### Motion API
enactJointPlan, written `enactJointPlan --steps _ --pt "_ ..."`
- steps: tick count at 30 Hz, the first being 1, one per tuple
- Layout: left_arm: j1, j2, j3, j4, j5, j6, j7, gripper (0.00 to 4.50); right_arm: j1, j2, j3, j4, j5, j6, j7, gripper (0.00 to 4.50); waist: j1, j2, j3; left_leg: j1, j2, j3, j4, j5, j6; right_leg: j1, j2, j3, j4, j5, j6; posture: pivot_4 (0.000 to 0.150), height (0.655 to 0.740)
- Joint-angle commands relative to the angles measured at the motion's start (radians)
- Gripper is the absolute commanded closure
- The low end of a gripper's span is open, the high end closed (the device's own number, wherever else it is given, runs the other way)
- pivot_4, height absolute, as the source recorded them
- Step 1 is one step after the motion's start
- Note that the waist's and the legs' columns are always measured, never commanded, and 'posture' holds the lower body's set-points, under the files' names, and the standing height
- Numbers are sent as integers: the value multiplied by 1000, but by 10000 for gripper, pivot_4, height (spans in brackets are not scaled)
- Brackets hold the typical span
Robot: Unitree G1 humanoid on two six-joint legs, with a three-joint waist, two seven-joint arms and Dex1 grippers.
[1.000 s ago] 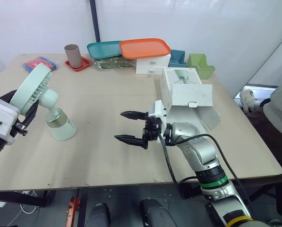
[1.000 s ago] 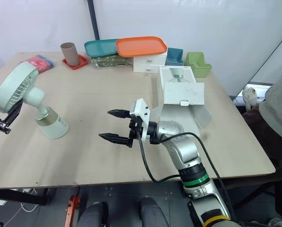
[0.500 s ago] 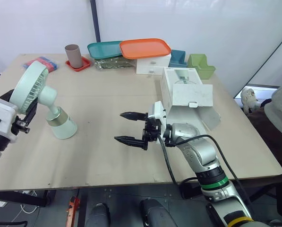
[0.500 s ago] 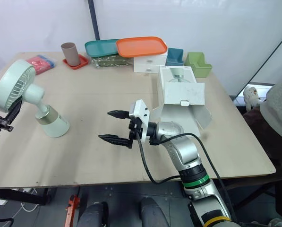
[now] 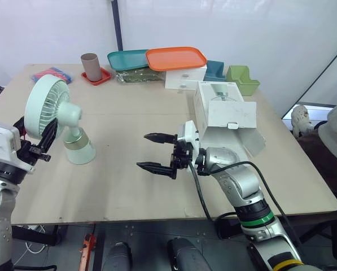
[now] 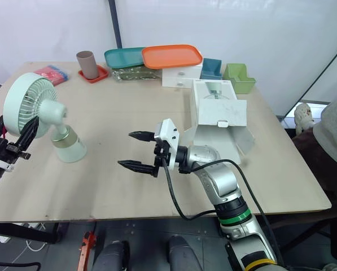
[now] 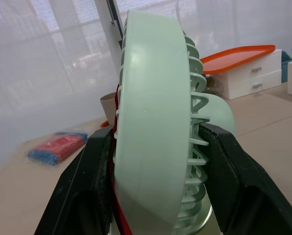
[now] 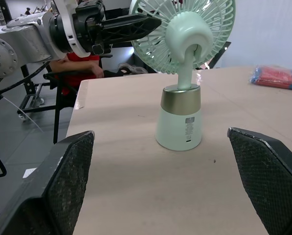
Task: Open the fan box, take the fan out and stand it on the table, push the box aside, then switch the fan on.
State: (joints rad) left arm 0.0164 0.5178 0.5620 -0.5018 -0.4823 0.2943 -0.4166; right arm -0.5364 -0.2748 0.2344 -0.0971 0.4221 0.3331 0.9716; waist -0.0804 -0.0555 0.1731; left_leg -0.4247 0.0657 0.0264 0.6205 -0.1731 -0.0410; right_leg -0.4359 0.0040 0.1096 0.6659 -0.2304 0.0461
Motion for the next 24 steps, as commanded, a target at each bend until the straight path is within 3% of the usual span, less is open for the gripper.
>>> enactJointPlan --steps 1,11,24 --pt "3 -6 14 -29 -45 22 14 23562 -2 1 -1 -47 -1 -5 -8 0 0 0 0 0 0 0 0 0 0 0 0 0 0 0 0 1500 7400" --pt "-77 29 44 -117 -193 107 98 23562 -79 32 19 38 -122 -40 -109 0 2 -1 0 -2 0 0 1 0 0 -2 1 0 0 1 0 1500 7400" --pt "-117 -9 -81 -265 -271 197 218 23562 -169 114 48 58 -164 -8 -155 0 3 -1 0 -5 0 -4 0 -1 -1 -4 3 0 0 2 4 1500 7400"
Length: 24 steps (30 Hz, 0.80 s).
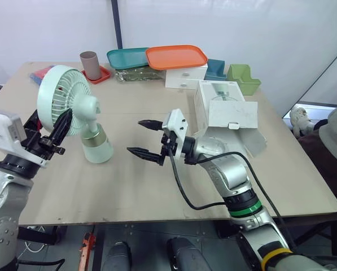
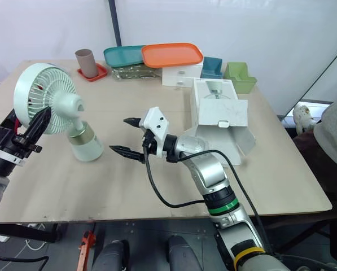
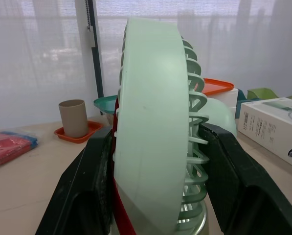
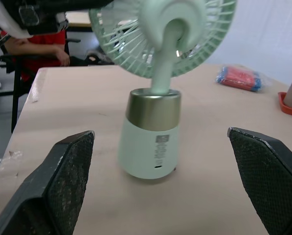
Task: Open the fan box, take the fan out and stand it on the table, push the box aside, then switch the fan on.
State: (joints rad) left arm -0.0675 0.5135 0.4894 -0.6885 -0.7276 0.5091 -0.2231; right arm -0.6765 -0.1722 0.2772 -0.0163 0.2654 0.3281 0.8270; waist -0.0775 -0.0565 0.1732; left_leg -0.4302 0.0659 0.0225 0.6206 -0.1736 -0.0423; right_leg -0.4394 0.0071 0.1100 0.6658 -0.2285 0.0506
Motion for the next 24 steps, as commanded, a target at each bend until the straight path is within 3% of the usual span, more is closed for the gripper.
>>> enactJointPlan --steps 1,10,24 --pt "-37 -9 -21 -84 -30 -14 34 23562 -33 15 9 -19 -15 -1 -17 0 0 0 0 0 0 0 0 0 0 0 0 0 0 0 0 1500 7400" --pt "-21 -49 -92 -93 -59 -14 55 23562 -51 69 38 10 -78 59 -110 0 -1 0 0 0 0 -1 0 0 0 0 1 0 0 0 0 1500 7400" --pt "-71 -27 -114 -51 -60 -9 30 23562 -100 125 32 73 -115 98 -184 0 0 0 0 -1 0 -2 0 0 0 0 2 0 0 0 0 1500 7400"
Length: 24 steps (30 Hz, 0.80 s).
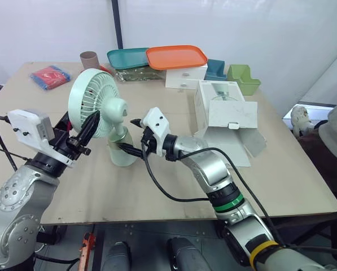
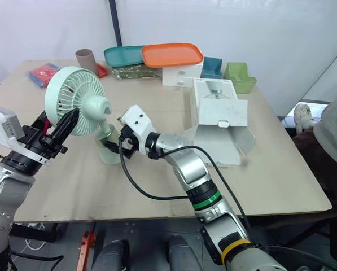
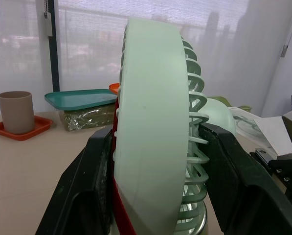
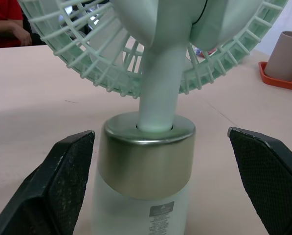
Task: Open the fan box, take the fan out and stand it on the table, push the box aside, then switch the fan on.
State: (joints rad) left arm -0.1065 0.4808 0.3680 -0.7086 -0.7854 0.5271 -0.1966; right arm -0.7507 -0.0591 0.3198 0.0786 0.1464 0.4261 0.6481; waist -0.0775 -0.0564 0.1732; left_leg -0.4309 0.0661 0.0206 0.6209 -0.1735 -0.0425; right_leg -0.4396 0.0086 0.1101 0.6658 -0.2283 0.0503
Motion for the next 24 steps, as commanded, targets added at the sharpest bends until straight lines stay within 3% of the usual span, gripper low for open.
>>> enactJointPlan --steps 1,14,16,17,18,24 --pt "-34 6 5 -29 1 -27 4 23562 -27 14 -11 -21 4 2 -6 0 0 0 0 0 0 0 0 0 0 0 0 0 0 0 0 1500 7400" --pt "-42 -6 -34 -6 58 -48 -9 23562 -47 49 -26 -41 39 44 -2 0 0 0 0 0 0 0 0 0 0 0 0 0 0 0 0 1500 7400" --pt "-47 -6 -34 -2 62 -48 -13 23752 -48 51 -22 -33 35 40 -3 5532 0 0 0 0 0 -1 0 0 0 0 0 0 0 0 0 1500 7400" --pt "-50 -6 -32 0 61 -47 -15 23752 -48 52 -20 -28 31 38 -5 5877 0 0 0 0 0 -1 0 0 0 0 0 0 0 0 0 1500 7400" --pt "-50 -5 -29 -1 59 -46 -16 23752 -46 52 -19 -27 29 39 -7 12827 0 0 0 0 0 -1 0 0 0 0 0 0 0 0 0 1500 7400" --pt "-39 -2 -19 2 57 -51 -32 23752 -40 52 -1 -21 14 45 -3 13207 0 0 0 0 0 -1 0 0 0 0 0 0 0 0 0 1500 7400"
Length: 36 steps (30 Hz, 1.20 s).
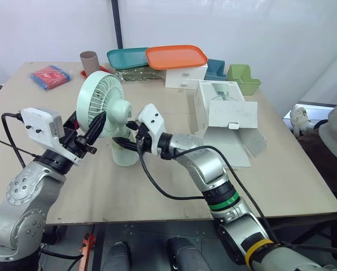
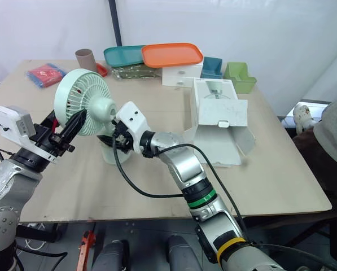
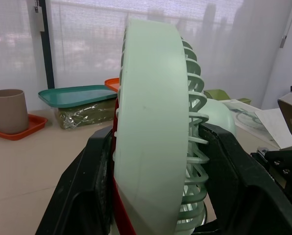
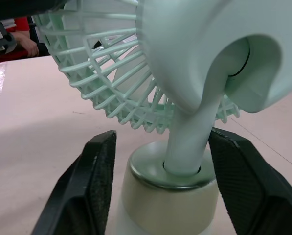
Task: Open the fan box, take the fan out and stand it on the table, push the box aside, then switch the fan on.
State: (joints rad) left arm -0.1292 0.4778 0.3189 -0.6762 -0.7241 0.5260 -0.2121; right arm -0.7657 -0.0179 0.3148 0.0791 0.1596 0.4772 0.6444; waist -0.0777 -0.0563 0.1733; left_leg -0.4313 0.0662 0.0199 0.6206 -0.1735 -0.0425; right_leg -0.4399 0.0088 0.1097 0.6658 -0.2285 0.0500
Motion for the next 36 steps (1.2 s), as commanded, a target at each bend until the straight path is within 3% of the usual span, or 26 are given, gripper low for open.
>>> enactJointPlan --steps 1,8,11,12,13,22,25,26,36 --pt "-13 0 30 -33 -6 -49 -19 23752 -27 14 6 -18 -2 -3 -2 13207 0 0 0 0 0 0 0 0 0 0 0 0 0 0 0 1500 7400" --pt "-4 -6 27 -31 0 -55 -30 23752 -38 26 -2 2 -7 4 -15 13207 0 0 0 0 0 0 0 0 0 0 0 0 0 0 0 1500 7400" --pt "3 -7 30 -31 1 -57 -36 23752 -38 26 -6 4 -8 5 -22 20435 0 0 0 0 0 0 0 0 0 0 0 0 0 0 0 1500 7400" --pt "4 -8 30 -30 2 -58 -38 23752 -38 25 -6 5 -8 6 -22 26013 0 0 0 0 0 0 0 0 0 0 0 0 0 0 0 1500 7400" --pt "7 -8 29 -30 4 -59 -41 23752 -36 25 -4 6 -10 6 -24 27635 0 0 0 0 0 0 0 0 0 0 0 0 0 0 0 1500 7400" --pt "9 -12 31 -28 8 -61 -50 23752 -33 28 -3 6 -14 7 -23 27635 0 0 0 0 0 0 0 0 0 0 0 0 0 0 0 1500 7400" --pt "13 -12 29 -27 12 -63 -54 23752 -29 29 -1 3 -15 -2 -18 39372 0 0 0 0 0 0 0 0 0 0 0 0 0 0 0 1500 7400" --pt "13 -12 29 -26 13 -64 -55 23752 -28 30 0 1 -14 -4 -17 40541 -1 0 0 -1 0 0 0 0 0 0 0 0 0 0 0 1500 7400" --pt "13 -15 30 -21 21 -69 -66 23752 -26 29 4 3 -19 -24 -15 40766 0 0 0 -1 0 -1 0 0 0 -1 0 0 0 0 0 1500 7400"
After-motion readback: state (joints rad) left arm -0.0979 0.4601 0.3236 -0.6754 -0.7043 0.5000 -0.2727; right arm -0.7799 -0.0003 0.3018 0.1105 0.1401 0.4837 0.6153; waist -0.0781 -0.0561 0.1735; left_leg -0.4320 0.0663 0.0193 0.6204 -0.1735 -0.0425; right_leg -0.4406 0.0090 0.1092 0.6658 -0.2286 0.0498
